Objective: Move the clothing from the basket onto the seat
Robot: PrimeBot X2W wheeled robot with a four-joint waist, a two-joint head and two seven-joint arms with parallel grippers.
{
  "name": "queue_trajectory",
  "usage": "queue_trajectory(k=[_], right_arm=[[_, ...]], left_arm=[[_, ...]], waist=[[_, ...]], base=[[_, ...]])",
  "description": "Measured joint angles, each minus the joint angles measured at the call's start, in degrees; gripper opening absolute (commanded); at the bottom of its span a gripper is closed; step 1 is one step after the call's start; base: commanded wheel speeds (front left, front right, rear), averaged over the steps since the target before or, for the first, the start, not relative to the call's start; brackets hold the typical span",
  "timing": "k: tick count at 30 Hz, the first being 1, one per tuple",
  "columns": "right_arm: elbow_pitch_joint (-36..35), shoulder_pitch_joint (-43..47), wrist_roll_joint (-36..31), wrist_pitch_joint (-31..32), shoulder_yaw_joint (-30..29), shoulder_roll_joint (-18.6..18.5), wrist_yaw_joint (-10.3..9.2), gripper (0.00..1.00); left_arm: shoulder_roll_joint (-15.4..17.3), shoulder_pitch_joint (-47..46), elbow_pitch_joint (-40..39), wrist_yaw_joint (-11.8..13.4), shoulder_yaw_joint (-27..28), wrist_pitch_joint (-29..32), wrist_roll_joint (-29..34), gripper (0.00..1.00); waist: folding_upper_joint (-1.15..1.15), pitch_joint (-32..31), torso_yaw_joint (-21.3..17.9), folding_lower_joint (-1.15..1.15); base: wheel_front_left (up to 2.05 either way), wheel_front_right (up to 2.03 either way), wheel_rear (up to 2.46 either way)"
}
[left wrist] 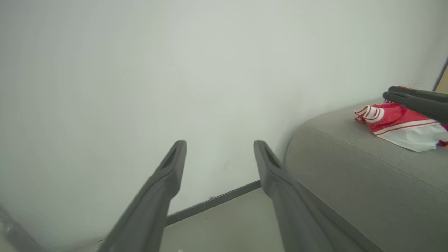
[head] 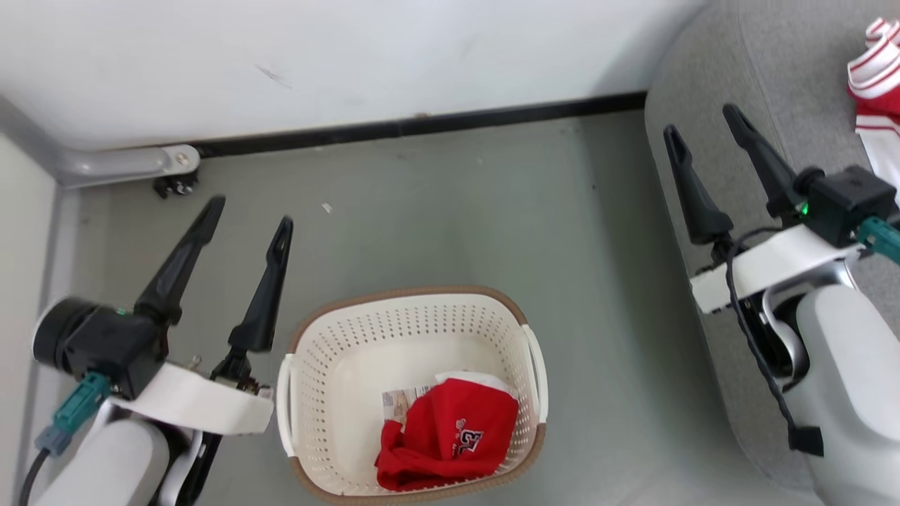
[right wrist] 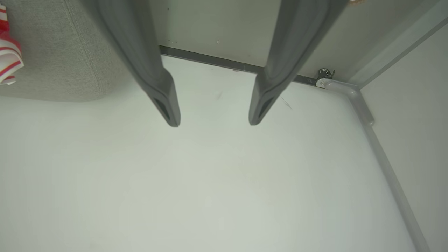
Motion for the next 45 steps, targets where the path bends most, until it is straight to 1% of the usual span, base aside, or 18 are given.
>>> queue_trajectory(k=[4, 6, 9, 13, 21, 25, 30, 35, 45], right_arm=[[-1.8, 2.6, 0.1, -0.1, -0.8, -0.1, 0.0, 1.0], [-4.4, 3.8, 0.1, -0.1, -1.9, 0.1, 0.0, 1.0], [-6.4, 5.3, 0.2, -0.1, -3.0, 0.5, 0.0, 1.0], [-6.9, 9.7, 0.5, -0.1, -4.8, 1.2, -0.01, 1.0], [-8.8, 16.3, 0.6, -0.1, -7.3, 2.5, -0.01, 1.0], [-9.7, 19.3, 1.0, -0.1, -8.0, 2.8, -0.01, 1.0], [-11.0, 23.3, 1.1, -0.1, -8.2, 3.4, -0.01, 1.0], [-11.8, 26.8, 1.6, -0.1, -8.4, 3.6, -0.01, 1.0], [-13.1, 30.2, 2.1, -0.1, -8.5, 4.0, -0.01, 1.0]], left_arm=[[-0.1, 3.1, 1.9, 1.0, 0.7, -0.7, -0.8, 1.0], [-0.1, 4.5, 3.0, 1.1, 1.5, -1.5, -1.5, 1.0], [-1.0, 6.5, 4.0, 1.4, 2.9, -2.0, -3.0, 1.0], [-2.0, 8.4, 5.1, 1.4, 3.5, -2.6, -3.0, 1.0], [-2.2, 12.5, 6.9, 1.8, 6.1, -3.0, -2.7, 1.0], [-3.0, 14.6, 7.2, 2.1, 7.8, -3.0, -2.7, 1.0], [-4.3, 16.3, 6.5, 2.3, 10.4, -3.0, -1.1, 1.0], [-5.7, 19.1, 6.3, 1.6, 11.6, -3.0, -0.2, 1.0], [-7.2, 22.9, 7.1, -0.2, 13.4, -3.0, 1.2, 1.0]], waist=[[0.0, -2.1, 1.2, 0.0], [0.0, -3.1, 1.7, 0.0], [0.0, -4.7, 2.4, 0.0], [0.0, -6.7, 3.1, 0.0], [0.0, -10.8, 4.2, 0.0], [0.0, -12.7, 4.6, 0.0], [0.0, -14.9, 5.0, 0.0], [0.0, -16.7, 5.3, 0.0], [0.0, -19.1, 5.7, 0.0]], base=[[0.0, 0.0, 0.0], [0.0, 0.0, 0.0], [0.0, 0.0, 0.0], [0.0, 0.0, 0.0], [0.0, 0.0, 0.0], [0.0, 0.0, 0.0], [0.0, 0.0, 0.0], [0.0, 0.0, 0.0], [0.0, 0.0, 0.0]])
